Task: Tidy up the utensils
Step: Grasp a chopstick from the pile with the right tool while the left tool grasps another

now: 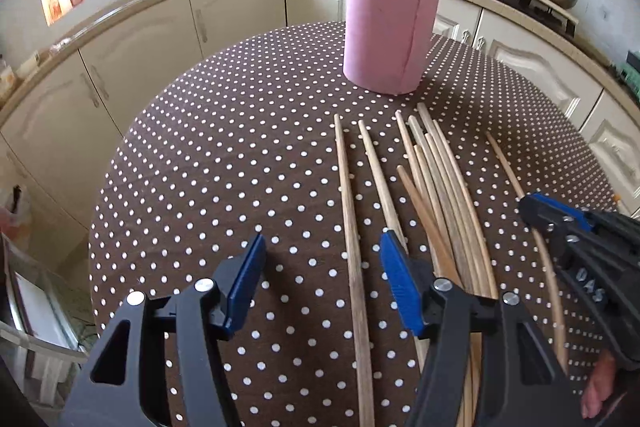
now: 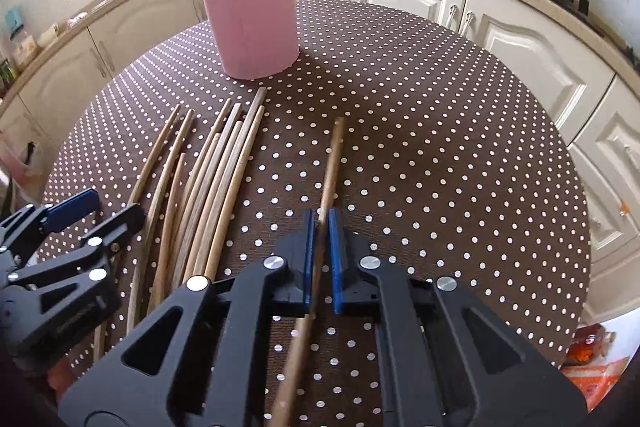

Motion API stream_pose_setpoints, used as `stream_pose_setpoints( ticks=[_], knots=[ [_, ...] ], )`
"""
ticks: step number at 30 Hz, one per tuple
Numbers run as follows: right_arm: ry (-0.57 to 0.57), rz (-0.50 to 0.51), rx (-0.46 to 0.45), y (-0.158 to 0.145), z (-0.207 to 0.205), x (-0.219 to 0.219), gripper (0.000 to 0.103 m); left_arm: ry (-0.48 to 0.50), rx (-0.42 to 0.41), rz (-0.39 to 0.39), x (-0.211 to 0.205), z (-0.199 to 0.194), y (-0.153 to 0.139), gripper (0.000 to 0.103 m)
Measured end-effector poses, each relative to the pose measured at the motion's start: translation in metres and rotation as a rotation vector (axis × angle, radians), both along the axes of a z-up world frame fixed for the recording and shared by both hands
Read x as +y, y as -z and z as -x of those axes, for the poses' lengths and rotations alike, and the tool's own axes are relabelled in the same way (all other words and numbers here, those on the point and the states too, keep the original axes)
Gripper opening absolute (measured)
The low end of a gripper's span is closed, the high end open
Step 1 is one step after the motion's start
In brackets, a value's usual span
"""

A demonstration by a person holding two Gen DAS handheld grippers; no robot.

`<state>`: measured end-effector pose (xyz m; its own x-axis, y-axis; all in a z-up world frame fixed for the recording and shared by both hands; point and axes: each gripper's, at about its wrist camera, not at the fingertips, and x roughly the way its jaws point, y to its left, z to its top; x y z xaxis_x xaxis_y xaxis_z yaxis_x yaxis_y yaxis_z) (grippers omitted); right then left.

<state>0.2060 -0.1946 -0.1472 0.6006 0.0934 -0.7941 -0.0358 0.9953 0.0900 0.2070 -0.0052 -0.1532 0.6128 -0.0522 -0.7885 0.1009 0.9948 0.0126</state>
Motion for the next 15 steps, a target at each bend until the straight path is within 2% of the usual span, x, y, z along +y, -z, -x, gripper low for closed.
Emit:
stream_pose_setpoints(
  ticks=[2,10,13,15],
  knots=[
    [-0.001,-0.040,-0.003,0.001,0.001,-0.005,0.006,-0.012,-0.022,-0.004,0.001,-0.001,-0.001,0.010],
    [-0.003,-0.120,-0.037,-0.005,0.007,-0.014,0.006,-0.037,-0.023,0.103,0.015,-0.006,-0.003,0.007],
    [0.003,-0.123,-0.073,-0.013,0.011,-0.017,0.006,-0.032,-0.065,0.142,0.022,-0.001,-0.009,0.007],
    [-0.003,-0.135,-0.095,-0.017,0.012,-0.019,0.006,-0.029,-0.127,0.164,0.024,0.004,-0.018,0.007]
  ],
)
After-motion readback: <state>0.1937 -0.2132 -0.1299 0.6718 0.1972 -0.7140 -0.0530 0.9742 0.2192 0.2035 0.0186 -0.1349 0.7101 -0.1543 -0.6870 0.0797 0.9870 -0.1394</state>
